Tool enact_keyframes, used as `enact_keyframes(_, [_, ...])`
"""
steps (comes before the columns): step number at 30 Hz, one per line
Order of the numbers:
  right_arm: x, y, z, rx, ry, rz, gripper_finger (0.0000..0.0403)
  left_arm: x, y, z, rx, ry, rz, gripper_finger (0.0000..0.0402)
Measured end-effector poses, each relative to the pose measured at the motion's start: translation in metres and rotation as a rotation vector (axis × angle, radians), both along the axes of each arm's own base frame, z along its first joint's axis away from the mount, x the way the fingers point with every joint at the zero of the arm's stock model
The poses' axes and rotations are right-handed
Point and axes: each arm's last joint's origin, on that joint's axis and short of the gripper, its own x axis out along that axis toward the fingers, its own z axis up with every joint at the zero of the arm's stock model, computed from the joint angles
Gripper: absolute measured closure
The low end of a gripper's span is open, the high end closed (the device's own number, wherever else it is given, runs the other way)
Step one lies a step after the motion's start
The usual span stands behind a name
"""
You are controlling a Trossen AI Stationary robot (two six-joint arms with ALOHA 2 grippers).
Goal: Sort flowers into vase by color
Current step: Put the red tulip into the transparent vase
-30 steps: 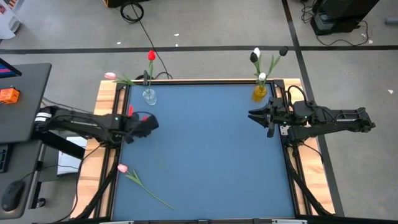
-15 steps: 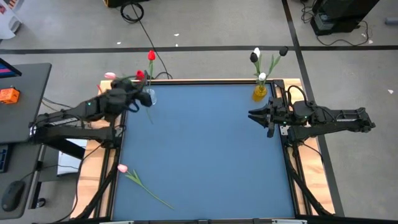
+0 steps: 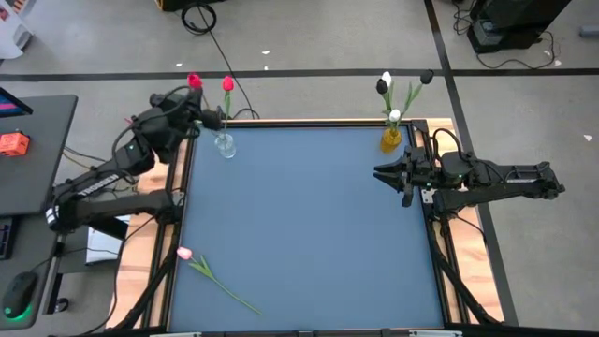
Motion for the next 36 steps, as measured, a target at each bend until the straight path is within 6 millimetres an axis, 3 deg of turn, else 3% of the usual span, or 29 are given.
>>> enact_keyframes(17, [0.0, 0.0, 0.0, 0.0, 0.0, 0.0, 0.029, 0.012, 0.045, -0.013, -0.024, 0.036, -0.027, 0.0401])
enact_keyframes(28, [0.0, 0.0, 0.0, 0.0, 0.0, 0.0, 0.029, 0.011, 0.055, -0.05, -0.12, 0.007, 0.018, 0.0401])
enact_keyframes(32, [0.0, 0.0, 0.0, 0.0, 0.0, 0.0, 0.029, 0.01, 0.056, -0.053, -0.142, -0.014, 0.027, 0.038])
enact_keyframes(36, [0.0, 0.0, 0.0, 0.0, 0.0, 0.0, 0.029, 0.009, 0.056, -0.058, -0.19, 0.015, 0.022, 0.0333])
